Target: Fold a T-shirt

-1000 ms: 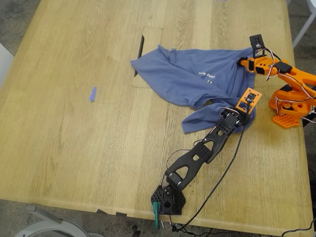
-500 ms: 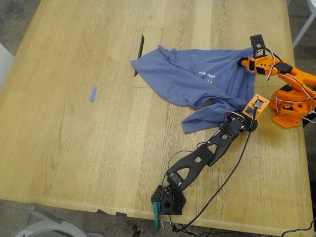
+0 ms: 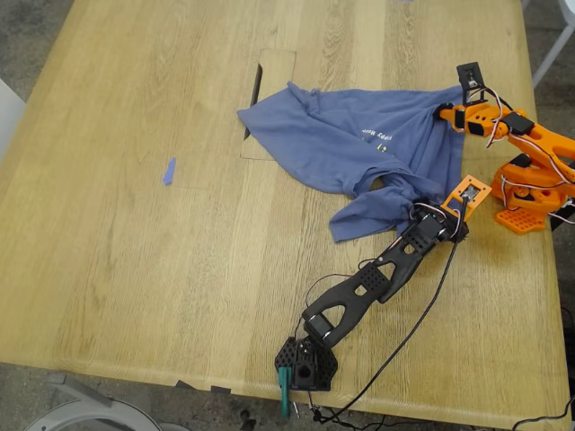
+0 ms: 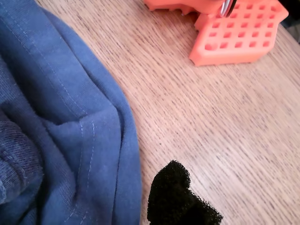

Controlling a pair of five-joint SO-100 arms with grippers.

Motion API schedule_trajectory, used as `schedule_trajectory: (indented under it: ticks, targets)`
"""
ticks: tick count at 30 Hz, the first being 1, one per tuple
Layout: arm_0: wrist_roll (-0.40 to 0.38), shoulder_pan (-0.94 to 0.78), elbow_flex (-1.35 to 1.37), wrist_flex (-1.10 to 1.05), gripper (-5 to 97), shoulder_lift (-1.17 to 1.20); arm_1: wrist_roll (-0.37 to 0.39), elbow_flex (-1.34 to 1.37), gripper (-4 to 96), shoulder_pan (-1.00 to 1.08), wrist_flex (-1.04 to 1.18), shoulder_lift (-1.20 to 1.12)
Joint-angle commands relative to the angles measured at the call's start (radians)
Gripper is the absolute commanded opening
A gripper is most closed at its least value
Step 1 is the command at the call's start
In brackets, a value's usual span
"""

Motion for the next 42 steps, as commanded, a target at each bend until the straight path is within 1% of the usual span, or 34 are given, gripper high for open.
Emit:
schedule_trajectory:
  ticks: [1,5,11,13,17,22,25,33,37,42]
  targets:
    - [0.014,0.006,-0.029,0.017,56,0.091,0.000,-0.006,0.0,-0.002,0.003,0.028]
    - [0.037,0.008,-0.012,0.012,56,0.086,-0.002,-0.005,0.0,-0.003,0.008,0.031]
    - [0.095,0.023,0.018,-0.025,56,0.077,-0.002,0.005,0.0,-0.008,0.008,0.037]
    - [0.126,0.026,0.023,-0.048,56,0.066,-0.002,0.006,0.0,-0.008,0.008,0.037]
    - [0.152,0.028,0.052,-0.055,56,0.063,-0.003,0.008,0.0,-0.008,0.008,0.037]
    - [0.219,0.009,0.063,-0.055,56,0.049,-0.003,0.006,0.0,-0.014,0.012,0.038]
    - [0.275,-0.011,0.061,-0.074,57,0.034,-0.005,0.006,0.0,-0.017,0.014,0.038]
    - [0.342,-0.064,0.057,-0.106,56,-0.020,-0.005,-0.014,0.0,-0.021,0.029,0.038]
    - [0.360,-0.086,0.018,-0.106,53,-0.064,-0.006,-0.018,0.0,-0.026,0.034,0.043]
    - [0.390,-0.112,-0.025,-0.106,44,-0.120,-0.006,-0.021,0.0,-0.028,0.037,0.046]
